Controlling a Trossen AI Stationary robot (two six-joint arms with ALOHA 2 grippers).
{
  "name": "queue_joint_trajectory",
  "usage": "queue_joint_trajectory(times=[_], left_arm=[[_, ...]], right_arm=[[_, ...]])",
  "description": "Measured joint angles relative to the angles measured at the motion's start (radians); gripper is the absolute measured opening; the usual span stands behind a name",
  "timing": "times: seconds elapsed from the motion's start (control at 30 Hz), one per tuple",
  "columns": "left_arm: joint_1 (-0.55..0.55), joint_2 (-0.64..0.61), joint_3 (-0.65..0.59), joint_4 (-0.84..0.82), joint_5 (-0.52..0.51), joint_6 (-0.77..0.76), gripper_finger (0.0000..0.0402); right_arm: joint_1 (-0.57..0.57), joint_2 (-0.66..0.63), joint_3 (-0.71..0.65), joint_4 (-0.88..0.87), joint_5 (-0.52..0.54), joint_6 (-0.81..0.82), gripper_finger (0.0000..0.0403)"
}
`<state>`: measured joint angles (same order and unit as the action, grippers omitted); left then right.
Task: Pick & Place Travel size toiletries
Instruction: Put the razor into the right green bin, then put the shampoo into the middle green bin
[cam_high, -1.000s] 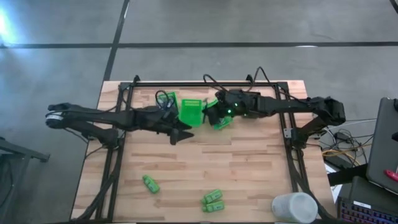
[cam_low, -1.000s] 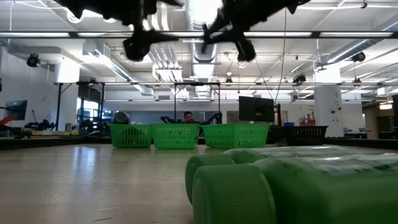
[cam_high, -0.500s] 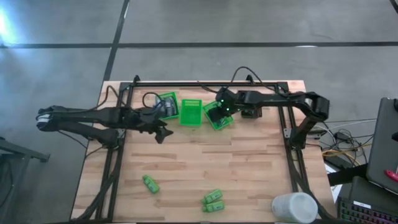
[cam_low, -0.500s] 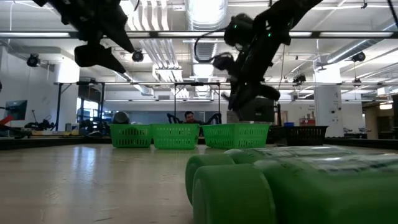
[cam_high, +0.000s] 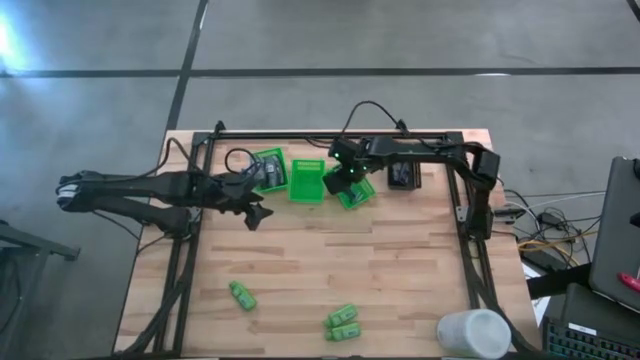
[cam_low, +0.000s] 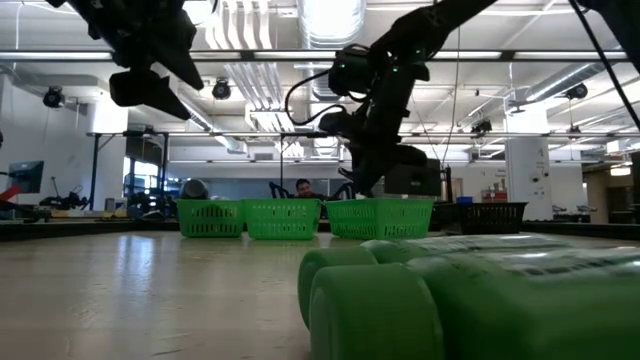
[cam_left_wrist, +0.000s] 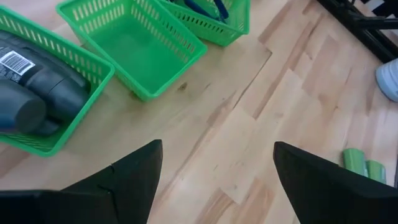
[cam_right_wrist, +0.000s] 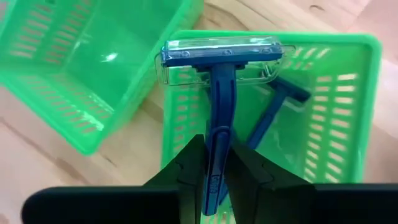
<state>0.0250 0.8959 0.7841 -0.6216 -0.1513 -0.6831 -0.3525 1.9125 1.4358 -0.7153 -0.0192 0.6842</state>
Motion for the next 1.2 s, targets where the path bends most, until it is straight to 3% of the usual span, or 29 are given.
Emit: queue_joint_trajectory(times=[0.2, 0.4, 0.63, 0.77, 0.9, 1.0, 1.1, 1.2], left_arm=[[0.000, 0.000, -0.002, -0.003, 0.000, 0.016, 0.0310], [0.000, 0.000, -0.002, -0.012, -0.005, 0.035, 0.0310], [0.000, 0.000, -0.003, -0.018, 0.001, 0.042, 0.0310], [0.000, 0.000, -0.003, -0.056, 0.102, 0.111, 0.0310], [-0.018, 0.000, -0.003, -0.155, 0.276, 0.259, 0.0310], [-0.076, 0.002, -0.003, -0.286, 0.376, 0.385, 0.0309], [-0.189, 0.010, -0.003, -0.394, 0.379, 0.481, 0.0309], [-0.351, 0.030, -0.003, -0.387, 0.377, 0.547, 0.0309]], right_arm=[[-0.024, 0.067, 0.069, -0.135, -0.001, -0.012, 0.0049], [-0.028, 0.102, 0.064, -0.153, -0.002, -0.014, 0.0054], [-0.025, 0.038, 0.064, -0.139, 0.041, -0.036, 0.0134], [-0.023, -0.020, 0.064, -0.138, 0.048, -0.051, 0.0190], [-0.013, -0.074, 0.064, -0.130, 0.062, -0.064, 0.0234], [0.003, -0.105, 0.063, -0.129, 0.102, -0.074, 0.0261], [0.026, -0.130, 0.063, -0.132, 0.106, -0.076, 0.0282], [0.054, -0.140, 0.063, -0.135, 0.106, -0.076, 0.0299]])
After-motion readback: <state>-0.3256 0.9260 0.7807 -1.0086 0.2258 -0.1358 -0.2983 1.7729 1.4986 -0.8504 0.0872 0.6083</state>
